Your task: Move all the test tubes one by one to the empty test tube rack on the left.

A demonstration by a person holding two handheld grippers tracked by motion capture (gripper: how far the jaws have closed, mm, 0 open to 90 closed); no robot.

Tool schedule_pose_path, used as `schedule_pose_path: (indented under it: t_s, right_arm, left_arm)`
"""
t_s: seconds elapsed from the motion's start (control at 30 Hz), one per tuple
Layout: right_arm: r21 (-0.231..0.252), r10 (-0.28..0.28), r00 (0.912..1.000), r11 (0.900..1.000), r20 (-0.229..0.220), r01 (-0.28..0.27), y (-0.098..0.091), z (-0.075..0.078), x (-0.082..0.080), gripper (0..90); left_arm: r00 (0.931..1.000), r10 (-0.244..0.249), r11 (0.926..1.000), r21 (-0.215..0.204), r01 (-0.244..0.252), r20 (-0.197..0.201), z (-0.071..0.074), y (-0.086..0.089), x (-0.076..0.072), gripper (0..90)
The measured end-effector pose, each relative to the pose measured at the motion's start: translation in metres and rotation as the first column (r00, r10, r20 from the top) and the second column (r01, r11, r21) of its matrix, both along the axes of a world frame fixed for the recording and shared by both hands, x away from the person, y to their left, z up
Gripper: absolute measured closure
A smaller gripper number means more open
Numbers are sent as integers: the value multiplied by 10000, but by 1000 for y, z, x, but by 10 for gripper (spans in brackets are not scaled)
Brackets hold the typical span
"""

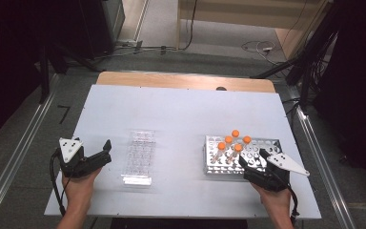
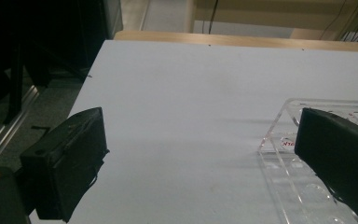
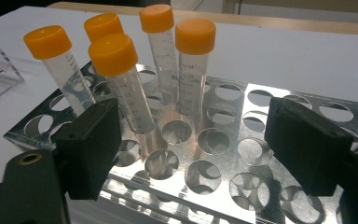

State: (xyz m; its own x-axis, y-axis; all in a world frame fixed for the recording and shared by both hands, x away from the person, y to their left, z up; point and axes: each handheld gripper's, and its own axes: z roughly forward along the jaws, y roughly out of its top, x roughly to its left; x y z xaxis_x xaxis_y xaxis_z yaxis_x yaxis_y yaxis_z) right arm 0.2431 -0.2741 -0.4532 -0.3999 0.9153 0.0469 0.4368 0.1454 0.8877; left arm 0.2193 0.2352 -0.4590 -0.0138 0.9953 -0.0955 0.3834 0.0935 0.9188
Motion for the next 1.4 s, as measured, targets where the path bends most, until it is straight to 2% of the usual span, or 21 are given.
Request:
schedule_pose_path:
  t_s: [0.23,0.77,0.8,1.0,1.13,1.4]
  right_arm:
    - [-13,115,9999,9999,54,-115,4,0,1,197]
    - [-186,445,9989,9988,110,-443,16,-2,2,318]
    - [-210,503,9985,9985,200,-499,17,-2,2,352]
    - [-278,722,9972,9970,172,-717,22,-4,3,400]
    - [-351,784,9967,9964,227,-776,26,-5,3,484]
    - [-396,922,9955,9950,216,-913,29,-9,5,596]
  left_arm:
    - [10000,29,10000,4,-29,-5,0,0,0,24]
    - [10000,30,10000,-52,-30,-27,0,1,0,24]
    - [10000,36,10000,-59,-36,-31,0,1,0,24]
    - [10000,52,9999,-119,-53,-52,0,2,0,24]
    - [10000,82,9998,-173,-83,-41,0,2,0,32]
    - [9999,73,9997,-253,-75,-73,-1,3,-1,32]
